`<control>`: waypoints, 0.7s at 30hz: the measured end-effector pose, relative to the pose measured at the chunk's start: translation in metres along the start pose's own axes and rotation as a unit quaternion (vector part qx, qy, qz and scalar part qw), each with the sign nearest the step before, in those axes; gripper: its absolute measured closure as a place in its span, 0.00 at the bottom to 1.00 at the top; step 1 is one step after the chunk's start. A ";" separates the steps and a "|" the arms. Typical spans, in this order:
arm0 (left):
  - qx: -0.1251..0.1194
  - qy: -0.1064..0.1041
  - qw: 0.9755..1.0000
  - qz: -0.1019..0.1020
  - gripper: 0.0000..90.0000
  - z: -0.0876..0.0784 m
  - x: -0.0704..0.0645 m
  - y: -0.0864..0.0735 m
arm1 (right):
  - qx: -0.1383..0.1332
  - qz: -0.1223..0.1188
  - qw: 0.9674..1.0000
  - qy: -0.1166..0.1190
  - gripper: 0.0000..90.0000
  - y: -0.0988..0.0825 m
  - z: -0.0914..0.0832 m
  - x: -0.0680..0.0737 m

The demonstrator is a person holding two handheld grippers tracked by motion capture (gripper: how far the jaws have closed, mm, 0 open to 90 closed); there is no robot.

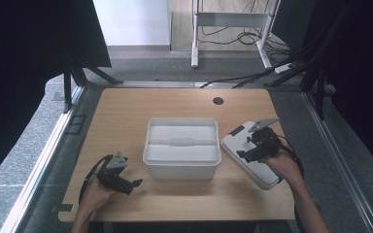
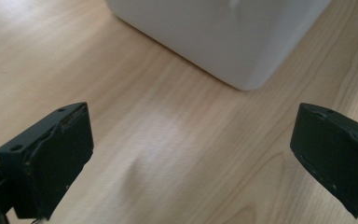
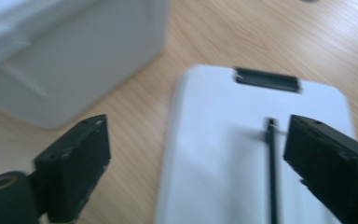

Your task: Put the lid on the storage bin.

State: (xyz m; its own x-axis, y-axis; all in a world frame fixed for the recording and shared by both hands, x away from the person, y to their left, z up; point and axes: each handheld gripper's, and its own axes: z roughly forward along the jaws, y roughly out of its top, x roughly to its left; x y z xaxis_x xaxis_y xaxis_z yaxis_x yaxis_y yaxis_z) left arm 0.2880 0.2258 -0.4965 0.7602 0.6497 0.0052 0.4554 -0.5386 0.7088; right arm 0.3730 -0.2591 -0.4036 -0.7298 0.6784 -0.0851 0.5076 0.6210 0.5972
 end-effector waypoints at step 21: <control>0.030 -0.021 0.999 -0.005 0.00 0.024 -0.010 -0.012 | 0.232 0.014 0.972 -0.016 0.92 -0.001 0.043 -0.060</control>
State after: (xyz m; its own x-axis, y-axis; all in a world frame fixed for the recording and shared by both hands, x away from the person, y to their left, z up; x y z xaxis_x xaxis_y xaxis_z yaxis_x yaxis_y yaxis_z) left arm 0.2861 0.2126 -0.5221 0.7741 0.6323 -0.0328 0.4895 -0.5648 0.6644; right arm 0.4358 -0.2834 -0.4333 -0.7017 0.7051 -0.1027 0.6849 0.7072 0.1755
